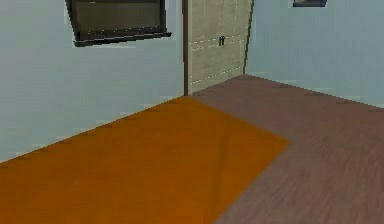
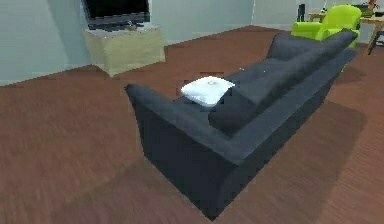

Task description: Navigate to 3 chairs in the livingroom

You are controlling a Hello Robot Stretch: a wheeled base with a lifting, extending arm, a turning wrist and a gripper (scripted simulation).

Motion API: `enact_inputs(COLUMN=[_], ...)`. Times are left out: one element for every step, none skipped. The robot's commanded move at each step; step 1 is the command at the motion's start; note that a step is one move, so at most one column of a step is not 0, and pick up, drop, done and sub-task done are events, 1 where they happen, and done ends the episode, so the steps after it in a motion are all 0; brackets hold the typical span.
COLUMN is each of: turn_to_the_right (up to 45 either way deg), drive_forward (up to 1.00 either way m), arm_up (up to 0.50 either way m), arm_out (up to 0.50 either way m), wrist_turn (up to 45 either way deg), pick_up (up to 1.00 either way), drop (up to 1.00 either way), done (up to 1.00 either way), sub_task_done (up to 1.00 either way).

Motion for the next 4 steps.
enact_inputs(turn_to_the_right=[42.0, 0.0, 3.0, 0.0], drive_forward=[0.0, 1.0, 0.0, 0.5], arm_up=[0.0, 0.0, 0.0, 0.0], arm_out=[0.0, 0.0, 0.0, 0.0], wrist_turn=[0.0, 0.0, 0.0, 0.0], pick_up=[0.0, 0.0, 0.0, 0.0], drop=[0.0, 0.0, 0.0, 0.0], done=[0.0, 0.0, 0.0, 0.0], sub_task_done=[0.0, 0.0, 0.0, 0.0])
